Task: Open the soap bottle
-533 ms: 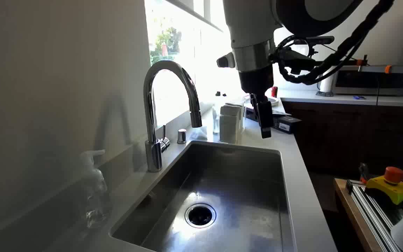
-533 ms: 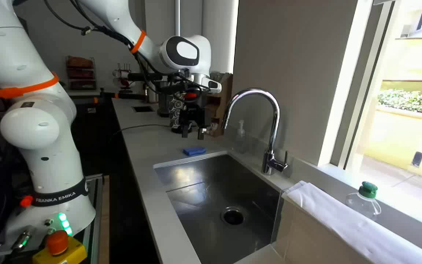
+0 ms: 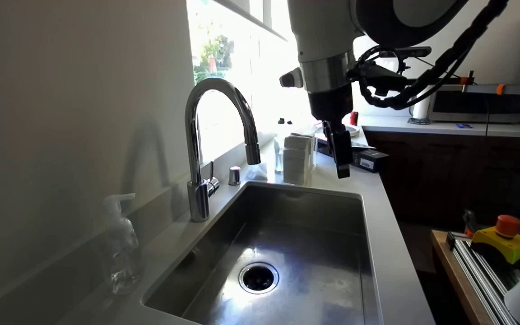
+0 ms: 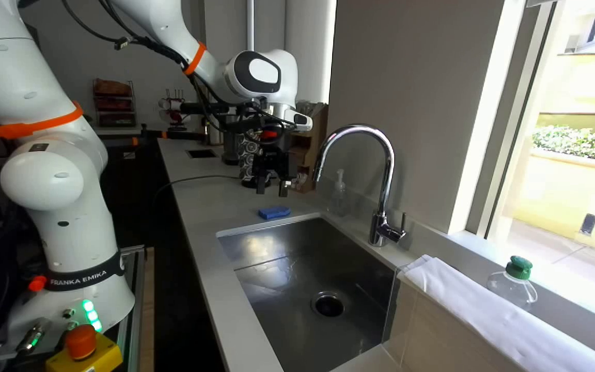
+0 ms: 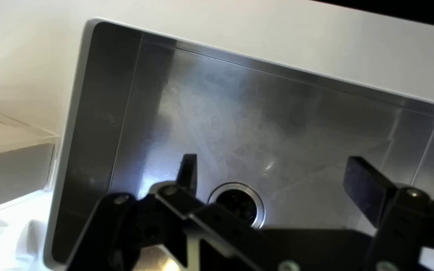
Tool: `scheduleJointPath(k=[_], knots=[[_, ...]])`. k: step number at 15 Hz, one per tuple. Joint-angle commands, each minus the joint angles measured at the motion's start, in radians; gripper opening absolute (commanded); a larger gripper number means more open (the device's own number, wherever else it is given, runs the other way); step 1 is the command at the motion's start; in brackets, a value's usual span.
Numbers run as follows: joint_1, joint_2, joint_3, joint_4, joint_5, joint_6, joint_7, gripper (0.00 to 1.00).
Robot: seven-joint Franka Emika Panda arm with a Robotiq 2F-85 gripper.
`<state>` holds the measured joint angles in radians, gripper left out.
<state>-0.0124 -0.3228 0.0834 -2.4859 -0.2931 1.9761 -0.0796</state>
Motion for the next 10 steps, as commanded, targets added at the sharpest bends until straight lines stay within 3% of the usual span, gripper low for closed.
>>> scheduleJointPath(k=[1, 10], knots=[[0.005, -0.012, -0.023, -0.004, -0.013, -0.006, 0.019, 1.00], [-0.095, -0.130, -0.116, -0.051, -0.041, -0.003, 0.102, 1.00]])
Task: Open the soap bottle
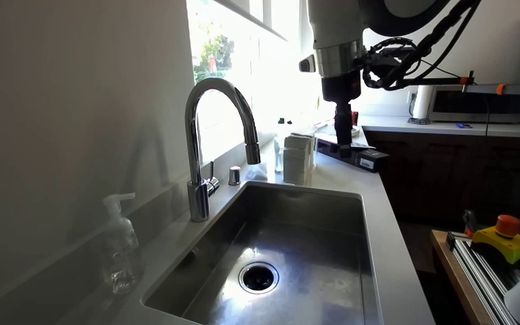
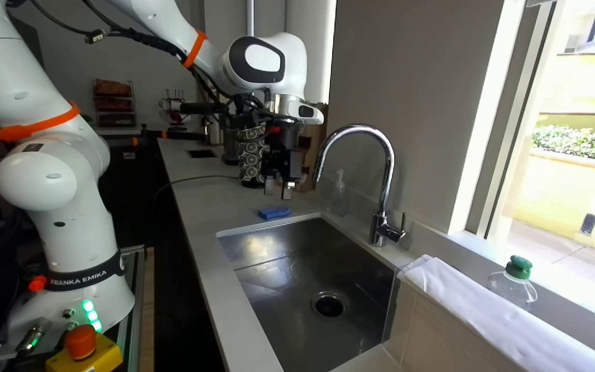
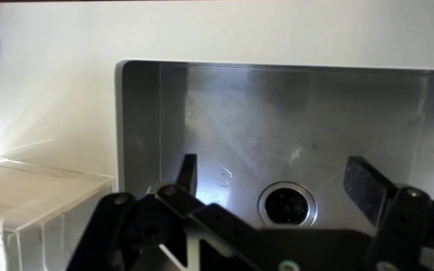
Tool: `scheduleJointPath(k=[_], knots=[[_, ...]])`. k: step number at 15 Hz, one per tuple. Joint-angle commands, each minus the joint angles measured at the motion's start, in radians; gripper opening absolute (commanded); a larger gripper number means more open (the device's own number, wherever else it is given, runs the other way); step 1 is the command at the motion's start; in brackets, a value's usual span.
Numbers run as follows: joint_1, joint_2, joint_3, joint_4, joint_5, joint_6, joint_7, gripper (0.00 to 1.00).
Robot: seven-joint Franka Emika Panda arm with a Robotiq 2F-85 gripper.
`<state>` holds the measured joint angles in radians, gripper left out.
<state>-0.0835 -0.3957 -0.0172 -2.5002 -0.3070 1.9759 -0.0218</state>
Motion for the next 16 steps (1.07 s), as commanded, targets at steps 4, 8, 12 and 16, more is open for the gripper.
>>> scheduleJointPath(k=[4, 8, 12, 16], knots=[[-0.071, -0.119, -0.037, -0.060, -0.031, -0.030, 0.079, 1.00], [-0.113, -0.193, -0.063, -0.086, -0.042, -0.066, 0.074, 1.00], [-0.155, -0.252, -0.100, -0.114, -0.068, -0.063, 0.058, 1.00], [-0.191, -0.289, -0.120, -0.132, -0.084, -0.077, 0.068, 1.00]])
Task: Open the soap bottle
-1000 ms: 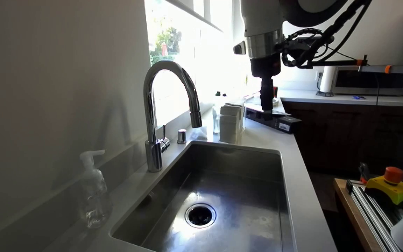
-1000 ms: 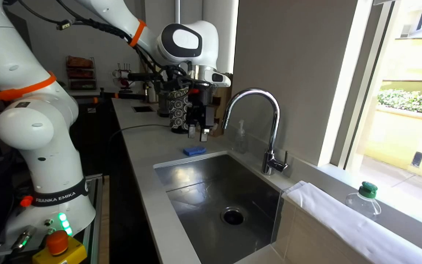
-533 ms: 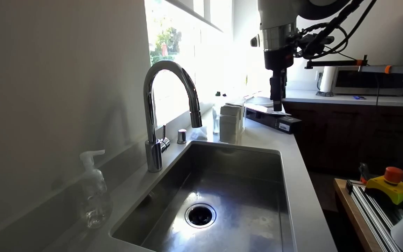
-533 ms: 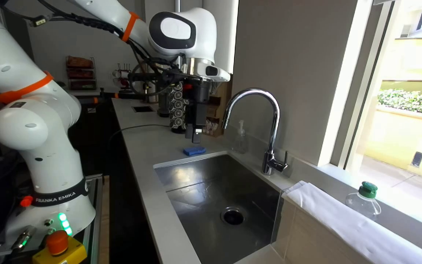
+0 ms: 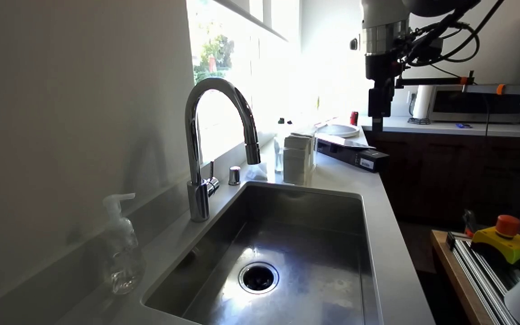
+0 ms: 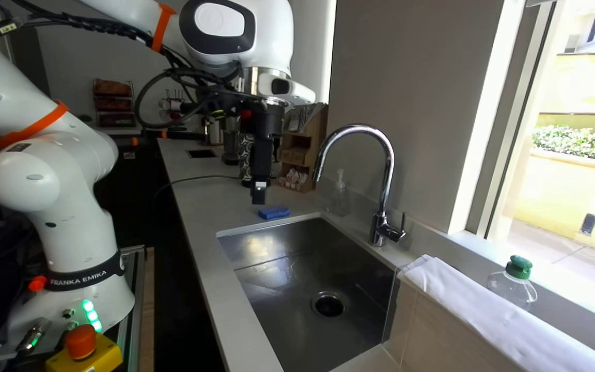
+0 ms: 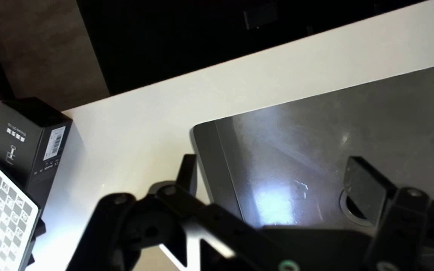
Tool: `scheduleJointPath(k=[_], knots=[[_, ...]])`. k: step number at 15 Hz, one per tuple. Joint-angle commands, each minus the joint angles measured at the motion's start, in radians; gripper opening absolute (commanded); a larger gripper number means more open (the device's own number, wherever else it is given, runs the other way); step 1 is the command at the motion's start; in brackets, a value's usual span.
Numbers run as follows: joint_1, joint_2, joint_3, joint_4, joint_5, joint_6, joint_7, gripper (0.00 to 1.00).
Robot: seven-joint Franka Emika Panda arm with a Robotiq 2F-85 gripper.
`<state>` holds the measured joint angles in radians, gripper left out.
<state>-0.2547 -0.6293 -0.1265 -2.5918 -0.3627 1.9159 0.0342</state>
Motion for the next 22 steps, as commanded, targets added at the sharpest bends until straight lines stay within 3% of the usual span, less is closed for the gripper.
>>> scheduleJointPath(k=[1, 9, 10, 19, 22], knots=[[-0.029, -0.066, -0.015, -0.047, -0.030, -0.019, 0.013, 1.00], [-0.083, -0.179, -0.051, -0.106, -0.110, -0.007, -0.038, 1.00], [-0.066, -0.122, -0.047, -0.067, -0.079, -0.006, -0.014, 1.00], [-0.073, -0.153, -0.054, -0.083, -0.094, -0.006, -0.021, 1.00], [-0.080, -0.142, -0.091, -0.074, -0.124, 0.026, -0.076, 1.00]])
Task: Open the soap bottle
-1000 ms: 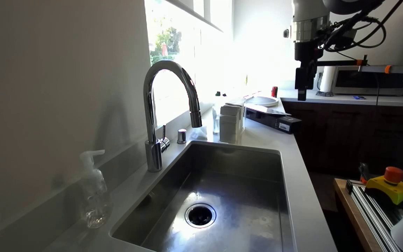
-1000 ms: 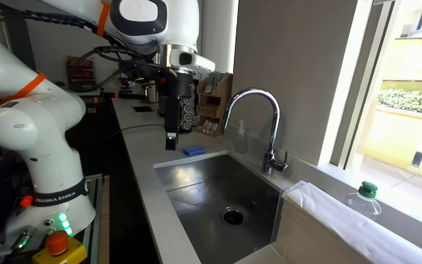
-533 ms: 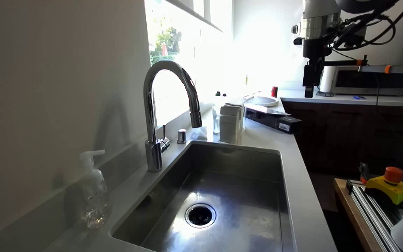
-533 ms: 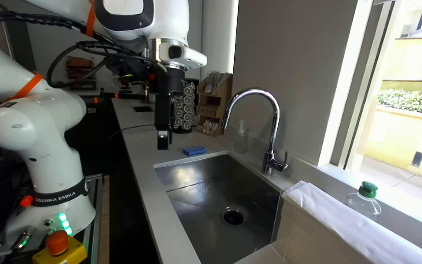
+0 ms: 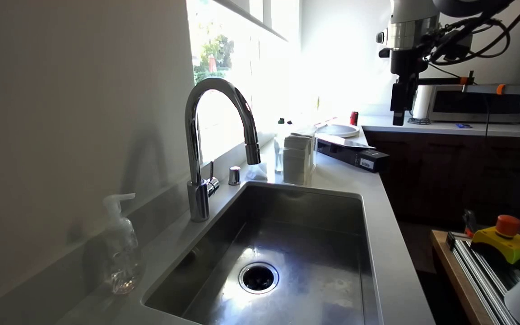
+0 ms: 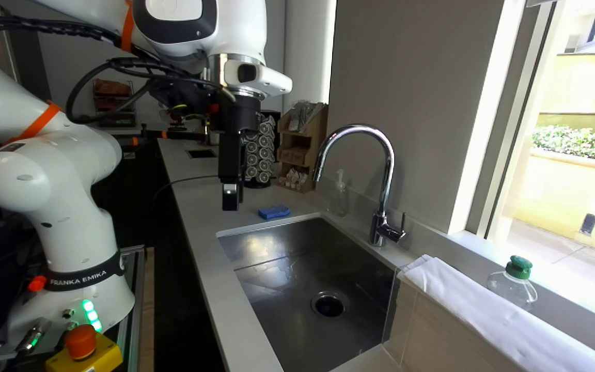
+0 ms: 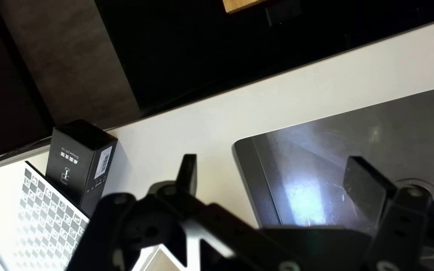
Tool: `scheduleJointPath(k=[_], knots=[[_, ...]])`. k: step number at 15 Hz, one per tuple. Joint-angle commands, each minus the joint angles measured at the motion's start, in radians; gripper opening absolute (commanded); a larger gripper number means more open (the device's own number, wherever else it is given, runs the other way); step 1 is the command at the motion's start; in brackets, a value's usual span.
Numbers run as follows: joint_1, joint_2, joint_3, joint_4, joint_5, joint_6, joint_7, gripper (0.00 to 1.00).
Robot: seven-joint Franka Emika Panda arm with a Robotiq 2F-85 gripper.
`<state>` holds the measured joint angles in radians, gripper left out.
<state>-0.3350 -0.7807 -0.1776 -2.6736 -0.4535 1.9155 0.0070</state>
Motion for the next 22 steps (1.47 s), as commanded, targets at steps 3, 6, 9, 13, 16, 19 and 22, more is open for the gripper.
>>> scheduleJointPath(k=[3, 6, 9, 13, 16, 19, 22], knots=[[0.001, 0.029, -0.121, 0.021, -0.031, 0.104, -0.133, 1.00], [0.007, 0.083, -0.213, 0.035, 0.005, 0.220, -0.218, 1.00], [0.017, 0.156, -0.273, 0.063, 0.048, 0.308, -0.288, 1.00], [0.032, 0.283, -0.299, 0.132, 0.115, 0.392, -0.353, 1.00], [0.038, 0.375, -0.306, 0.199, 0.170, 0.406, -0.401, 1.00], [0.020, 0.451, -0.324, 0.273, 0.217, 0.402, -0.425, 1.00], [-0.016, 0.435, -0.290, 0.264, 0.186, 0.400, -0.380, 1.00]])
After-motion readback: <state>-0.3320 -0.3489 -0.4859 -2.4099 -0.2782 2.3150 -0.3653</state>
